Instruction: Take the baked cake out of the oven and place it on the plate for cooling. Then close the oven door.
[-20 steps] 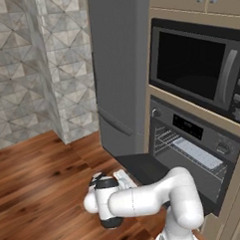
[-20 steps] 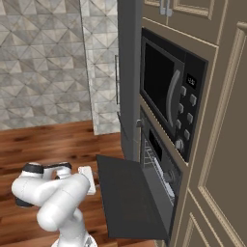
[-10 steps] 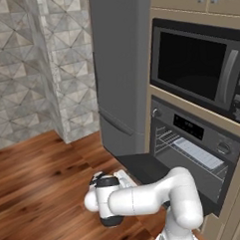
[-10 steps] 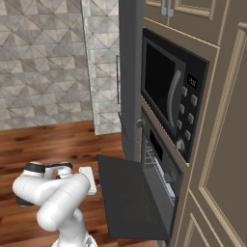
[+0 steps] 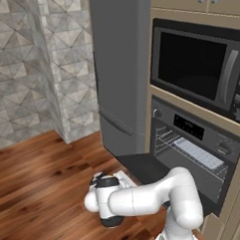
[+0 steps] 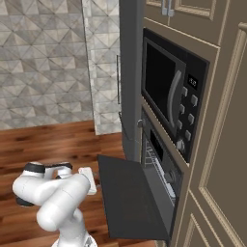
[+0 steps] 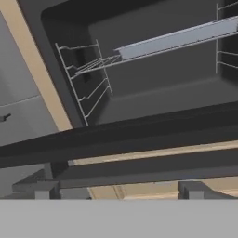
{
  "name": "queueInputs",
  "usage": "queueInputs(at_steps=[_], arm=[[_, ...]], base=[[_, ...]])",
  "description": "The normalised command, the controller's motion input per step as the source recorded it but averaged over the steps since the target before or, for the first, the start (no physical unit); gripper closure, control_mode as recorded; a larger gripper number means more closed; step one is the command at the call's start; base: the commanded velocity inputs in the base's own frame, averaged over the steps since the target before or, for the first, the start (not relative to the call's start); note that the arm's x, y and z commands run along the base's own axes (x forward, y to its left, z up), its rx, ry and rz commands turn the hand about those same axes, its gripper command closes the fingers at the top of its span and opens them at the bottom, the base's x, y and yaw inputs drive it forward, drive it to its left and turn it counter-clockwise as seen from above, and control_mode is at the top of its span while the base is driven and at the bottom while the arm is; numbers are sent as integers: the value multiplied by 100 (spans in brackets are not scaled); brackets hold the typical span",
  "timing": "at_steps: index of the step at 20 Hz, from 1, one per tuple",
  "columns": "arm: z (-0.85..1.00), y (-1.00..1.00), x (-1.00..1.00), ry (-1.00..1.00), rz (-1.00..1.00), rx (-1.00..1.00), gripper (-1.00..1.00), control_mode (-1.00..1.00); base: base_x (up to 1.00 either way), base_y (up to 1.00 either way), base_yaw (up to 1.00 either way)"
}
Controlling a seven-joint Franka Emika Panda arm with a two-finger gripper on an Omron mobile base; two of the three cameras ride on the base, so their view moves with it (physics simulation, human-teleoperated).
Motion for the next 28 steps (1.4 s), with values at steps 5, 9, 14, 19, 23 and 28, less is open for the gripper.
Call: queueInputs(at_steps=[5,9,14,19,23,28], arm=[[-48,13,5,-1,-3,0,-100,-100],[-44,0,31,-6,-3,0,-100,-100],[-52,-4,33,-7,-3,0,-100,-100],[-62,-35,9,-12,-4,0,-100,-100],[-56,-68,3,-14,-12,-1,-100,-100],[-8,-82,0,-17,-12,-5,-100,-100]], base=[[0,0,0],[0,0,0],[0,0,0],[0,0,0],[0,0,0],[0,0,0]])
